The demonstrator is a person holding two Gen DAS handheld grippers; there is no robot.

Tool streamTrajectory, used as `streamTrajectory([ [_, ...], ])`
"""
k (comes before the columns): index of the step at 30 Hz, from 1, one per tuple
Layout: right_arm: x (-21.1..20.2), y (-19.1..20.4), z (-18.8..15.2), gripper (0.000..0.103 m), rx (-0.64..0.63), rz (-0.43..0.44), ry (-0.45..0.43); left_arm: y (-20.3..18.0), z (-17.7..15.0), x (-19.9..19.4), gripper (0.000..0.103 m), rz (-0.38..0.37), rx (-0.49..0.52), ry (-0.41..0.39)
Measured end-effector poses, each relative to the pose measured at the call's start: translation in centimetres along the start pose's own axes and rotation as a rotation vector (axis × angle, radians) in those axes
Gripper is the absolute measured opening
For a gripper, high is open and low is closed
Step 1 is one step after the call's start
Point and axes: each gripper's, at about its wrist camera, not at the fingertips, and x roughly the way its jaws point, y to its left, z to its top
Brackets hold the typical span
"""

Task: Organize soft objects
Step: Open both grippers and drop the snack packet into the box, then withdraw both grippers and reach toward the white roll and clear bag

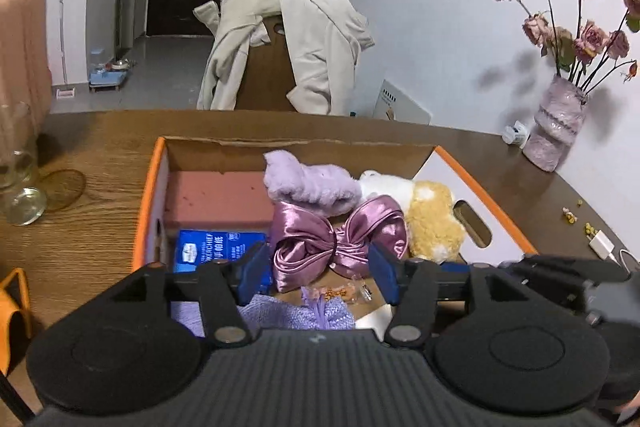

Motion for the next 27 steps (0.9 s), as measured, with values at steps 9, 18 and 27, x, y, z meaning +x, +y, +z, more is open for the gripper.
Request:
streamTrajectory([
  [9, -10.7, 1.0, 0.9, 0.063, -0.096, -0.093, -0.129, -1.8, -0.9, -10.4, 0.082, 0.115, 0.054, -0.180],
  [18, -20.8, 4.3, -3.1, 0.075, -0.181, -0.153, -0.266, -5.4, -7.4, -21.0, 0.090, 0.228, 0.094, -0.335],
  [27, -23.8, 7.6, -10.5, 0.086, -0.210, -0.184, -0.263, -8.2, -15.3, -26.0, 0.102, 0.261, 0.074, -0.391],
])
